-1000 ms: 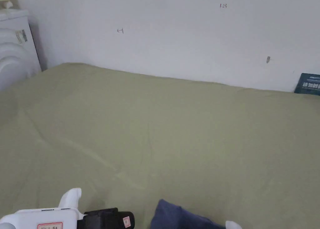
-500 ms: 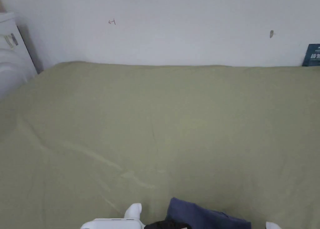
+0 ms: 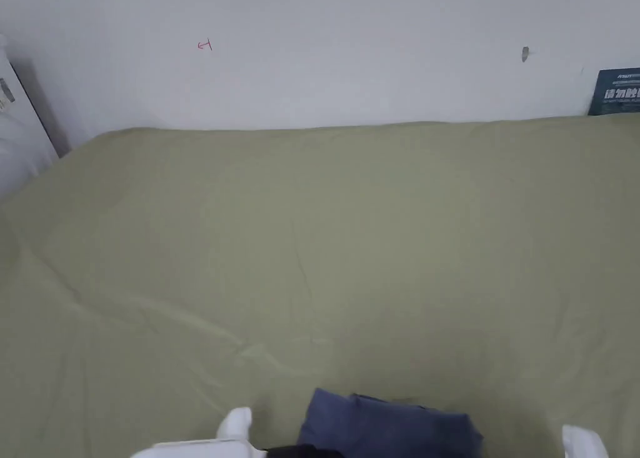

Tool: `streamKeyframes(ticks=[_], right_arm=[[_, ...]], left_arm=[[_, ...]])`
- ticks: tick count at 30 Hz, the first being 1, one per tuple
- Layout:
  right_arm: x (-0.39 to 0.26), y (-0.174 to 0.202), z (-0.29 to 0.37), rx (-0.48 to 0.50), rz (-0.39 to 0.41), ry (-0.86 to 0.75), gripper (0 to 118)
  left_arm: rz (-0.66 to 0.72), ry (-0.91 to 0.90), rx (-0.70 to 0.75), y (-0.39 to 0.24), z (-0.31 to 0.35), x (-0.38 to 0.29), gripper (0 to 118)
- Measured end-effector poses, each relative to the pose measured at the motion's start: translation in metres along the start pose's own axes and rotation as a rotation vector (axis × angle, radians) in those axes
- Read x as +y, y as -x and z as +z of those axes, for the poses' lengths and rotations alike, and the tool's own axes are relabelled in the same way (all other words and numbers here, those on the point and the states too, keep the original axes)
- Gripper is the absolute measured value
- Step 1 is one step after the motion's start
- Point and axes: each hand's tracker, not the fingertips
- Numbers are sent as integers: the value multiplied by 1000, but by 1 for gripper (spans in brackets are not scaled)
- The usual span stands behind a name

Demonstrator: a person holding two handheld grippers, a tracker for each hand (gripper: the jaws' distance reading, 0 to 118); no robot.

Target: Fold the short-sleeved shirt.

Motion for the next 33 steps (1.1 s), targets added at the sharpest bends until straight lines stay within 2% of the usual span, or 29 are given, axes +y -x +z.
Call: streamKeyframes(ticks=[3, 6, 10, 14, 16, 17, 19, 20, 21, 22, 25, 27, 28, 29, 30, 32, 33], right_arm=[[7, 7, 5, -10, 16, -31, 0], [13, 15, 8, -28, 47, -37, 0], [14, 26, 7, -59, 90, 16, 0], [7, 40, 8, -134, 152, 80, 0], [3, 44, 10, -133, 152, 90, 0], [1, 46, 11, -137, 144, 91, 0], [-2, 48, 13, -139, 136, 91, 0], [-2, 50, 15, -141, 132, 87, 0], [-1, 51, 17, -137, 128, 83, 0], [-1, 54, 18, -139, 126, 78, 0], [5, 65, 30, -134, 161, 58, 0], [12, 79, 46, -148, 217, 7, 0], [15, 86, 54, -151, 230, -20, 0], [17, 90, 67, -170, 244, -52, 0], [22, 99, 78, -202, 272, -97, 0], [29, 117, 96, -257, 334, -172, 0], [32, 128, 105, -305, 369, -218, 0]], left_arm=[[7, -43, 8, 25, 61, 29, 27], [9, -111, 107, 54, 138, 66, 27], [-33, -77, 382, 74, 225, 107, 27], [20, -46, 520, 104, 292, 139, 27], [49, -36, 556, 117, 301, 140, 28], [84, -30, 602, 125, 301, 141, 38], [89, -35, 698, 142, 286, 134, 84], [97, -68, 741, 154, 285, 130, 89], [96, -133, 608, 153, 285, 123, 95], [100, -172, 574, 147, 290, 117, 97], [73, -232, 620, 128, 322, 104, 95], [73, -311, 789, 101, 342, 90, 93], [71, -362, 859, 96, 357, 92, 89], [32, -444, 926, 71, 359, 83, 74], [-69, -507, 947, 46, 359, 72, 55], [-255, -631, 890, -11, 341, 41, 23], [-352, -676, 862, -40, 325, 26, 22]])
